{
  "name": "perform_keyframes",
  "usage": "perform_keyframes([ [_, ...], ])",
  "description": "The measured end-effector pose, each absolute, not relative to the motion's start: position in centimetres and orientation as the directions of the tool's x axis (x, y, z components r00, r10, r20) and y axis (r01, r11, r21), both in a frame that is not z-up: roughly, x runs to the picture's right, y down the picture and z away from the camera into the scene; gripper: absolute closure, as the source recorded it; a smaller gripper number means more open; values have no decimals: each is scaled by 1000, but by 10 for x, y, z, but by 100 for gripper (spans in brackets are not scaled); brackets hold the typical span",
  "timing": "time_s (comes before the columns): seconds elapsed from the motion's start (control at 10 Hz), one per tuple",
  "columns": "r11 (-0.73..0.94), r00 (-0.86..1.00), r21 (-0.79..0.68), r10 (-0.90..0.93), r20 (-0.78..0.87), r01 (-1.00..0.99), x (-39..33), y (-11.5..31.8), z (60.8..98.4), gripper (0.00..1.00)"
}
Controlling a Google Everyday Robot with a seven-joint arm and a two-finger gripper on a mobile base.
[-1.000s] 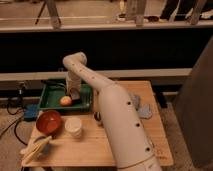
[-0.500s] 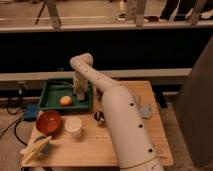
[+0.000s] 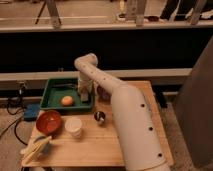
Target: Wipe tray with eraser
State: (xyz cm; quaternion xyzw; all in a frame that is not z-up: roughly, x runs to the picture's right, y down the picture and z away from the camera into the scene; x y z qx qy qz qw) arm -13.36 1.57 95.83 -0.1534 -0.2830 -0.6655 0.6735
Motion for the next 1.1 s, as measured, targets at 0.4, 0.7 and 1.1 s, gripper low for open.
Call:
perform_keyframes([
  [0.4,71,-70,221,-818,571,973,-144,20,932,98],
  [0.7,57,-108,268,-821,561,962,-162,23,923,98],
  [1.1,17,-172,333,-831,529,943,-197,15,917,98],
])
